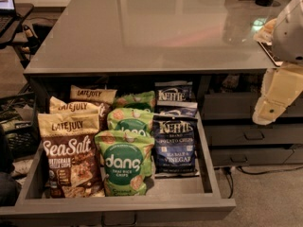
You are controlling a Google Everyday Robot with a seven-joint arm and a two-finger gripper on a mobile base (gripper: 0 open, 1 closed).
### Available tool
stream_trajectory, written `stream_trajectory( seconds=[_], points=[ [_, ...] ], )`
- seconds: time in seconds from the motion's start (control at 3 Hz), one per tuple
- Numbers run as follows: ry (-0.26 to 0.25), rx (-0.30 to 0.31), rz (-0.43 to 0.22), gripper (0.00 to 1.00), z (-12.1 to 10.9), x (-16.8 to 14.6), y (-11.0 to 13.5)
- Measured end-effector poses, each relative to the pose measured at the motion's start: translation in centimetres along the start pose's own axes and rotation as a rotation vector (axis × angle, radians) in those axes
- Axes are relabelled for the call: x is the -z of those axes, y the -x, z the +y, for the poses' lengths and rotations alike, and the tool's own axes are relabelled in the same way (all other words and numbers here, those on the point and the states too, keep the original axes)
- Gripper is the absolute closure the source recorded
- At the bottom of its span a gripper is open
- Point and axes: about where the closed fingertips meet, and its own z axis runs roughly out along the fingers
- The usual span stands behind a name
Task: Pick blue chip bag from top drawer and place on counter
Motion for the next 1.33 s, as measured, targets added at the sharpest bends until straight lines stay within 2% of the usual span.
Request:
stream_trajectory(
  seconds=[0.33, 0.67, 1.0, 1.33],
  points=[
    [0.019, 0.000, -0.033, 0.00, 0.7, -2.6, 0.6],
    [0.053, 0.029, -0.078, 0.00, 1.6, -6.2, 2.6],
    [0.114, 0.054, -0.121, 0.00, 2.8, -8.6, 4.6],
    [0.116, 0.054, -0.122, 0.00, 2.8, -8.6, 4.7]
  ],
)
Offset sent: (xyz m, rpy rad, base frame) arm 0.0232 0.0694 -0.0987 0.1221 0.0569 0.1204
